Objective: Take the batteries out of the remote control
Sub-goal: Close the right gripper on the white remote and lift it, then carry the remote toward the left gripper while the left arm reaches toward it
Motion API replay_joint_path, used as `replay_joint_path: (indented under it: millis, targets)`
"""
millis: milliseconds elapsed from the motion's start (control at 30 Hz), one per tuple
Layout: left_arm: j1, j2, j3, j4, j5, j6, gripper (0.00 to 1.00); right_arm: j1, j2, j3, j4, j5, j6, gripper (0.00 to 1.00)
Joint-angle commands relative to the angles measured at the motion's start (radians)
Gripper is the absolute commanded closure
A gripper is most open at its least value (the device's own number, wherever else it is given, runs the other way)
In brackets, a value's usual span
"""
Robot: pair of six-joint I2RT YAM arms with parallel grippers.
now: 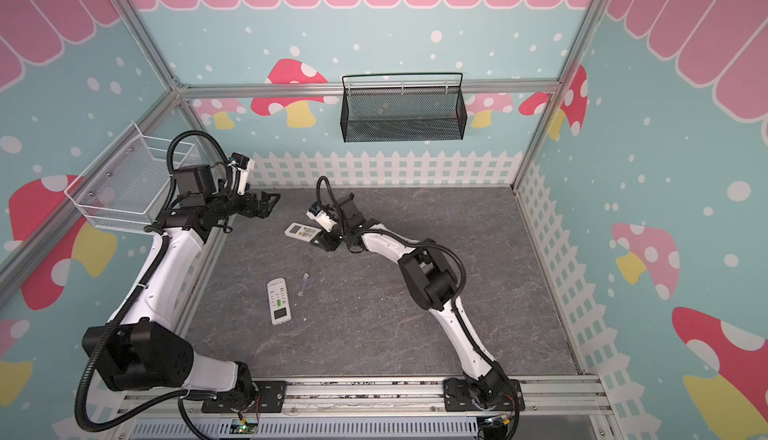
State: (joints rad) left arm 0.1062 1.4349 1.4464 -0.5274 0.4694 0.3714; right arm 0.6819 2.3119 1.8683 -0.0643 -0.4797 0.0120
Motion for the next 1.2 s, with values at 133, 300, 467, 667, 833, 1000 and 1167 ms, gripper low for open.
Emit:
replay_joint_path:
  millis: [133,300,467,667,833,1000,1167]
  targets:
    - [-0.043,-0.007,0.047,-0.049,0.367,0.391,0.0,-0.121,-0.339,-0.368,0.146,-0.194,0.0,0.59]
    - [-0.125,0.009,0.048,-0.049,0.415,0.635,0.0,-0.218,-0.546,-0.574,0.149,-0.326,-0.036,0.59]
    - [-0.188,0.043,0.069,-0.049,0.492,0.841,0.0,-0.326,-0.686,-0.687,0.141,-0.501,-0.016,0.59]
    - [-0.236,0.054,0.025,-0.051,0.558,1.156,0.01,-0.386,-0.758,-0.729,0.152,-0.673,0.034,0.59]
    - [-0.263,0.088,0.02,-0.053,0.558,1.285,0.01,-0.392,-0.75,-0.711,0.161,-0.763,0.085,0.61]
    - [-0.267,0.099,-0.023,-0.095,0.582,1.475,0.06,-0.392,-0.741,-0.701,0.195,-0.777,0.134,0.63]
    - [-0.281,0.104,-0.072,-0.117,0.612,1.635,0.21,-0.388,-0.725,-0.704,0.239,-0.806,0.19,0.64]
